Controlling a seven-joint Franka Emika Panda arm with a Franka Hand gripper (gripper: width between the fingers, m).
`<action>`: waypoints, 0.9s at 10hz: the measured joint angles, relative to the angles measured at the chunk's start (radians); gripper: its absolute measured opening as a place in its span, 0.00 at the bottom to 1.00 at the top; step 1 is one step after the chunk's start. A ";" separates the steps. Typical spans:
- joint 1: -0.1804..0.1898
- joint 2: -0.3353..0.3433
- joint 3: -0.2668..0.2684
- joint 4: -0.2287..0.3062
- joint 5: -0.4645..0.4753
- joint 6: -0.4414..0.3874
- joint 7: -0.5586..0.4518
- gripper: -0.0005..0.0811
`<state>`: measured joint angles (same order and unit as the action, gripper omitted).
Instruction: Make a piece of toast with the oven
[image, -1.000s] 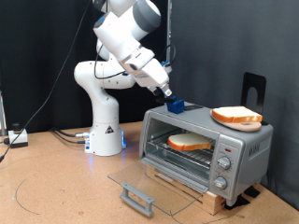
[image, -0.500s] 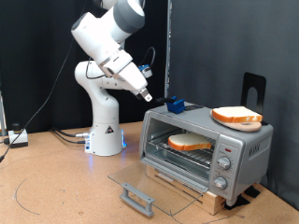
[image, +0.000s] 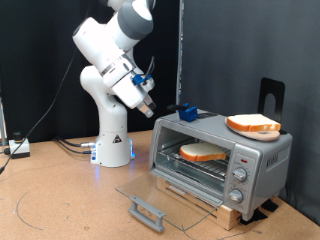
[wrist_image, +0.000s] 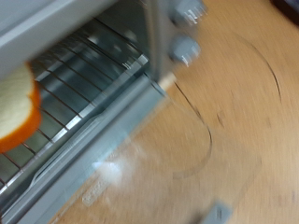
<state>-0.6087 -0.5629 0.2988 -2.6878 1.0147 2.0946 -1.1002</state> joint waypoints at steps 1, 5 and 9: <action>-0.038 0.028 0.008 0.015 -0.086 -0.011 0.118 0.99; -0.089 0.126 0.010 0.083 -0.154 -0.081 0.149 0.99; -0.128 0.144 0.005 0.103 -0.218 -0.199 0.462 0.99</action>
<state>-0.7367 -0.4185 0.3037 -2.5852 0.7971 1.8960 -0.6384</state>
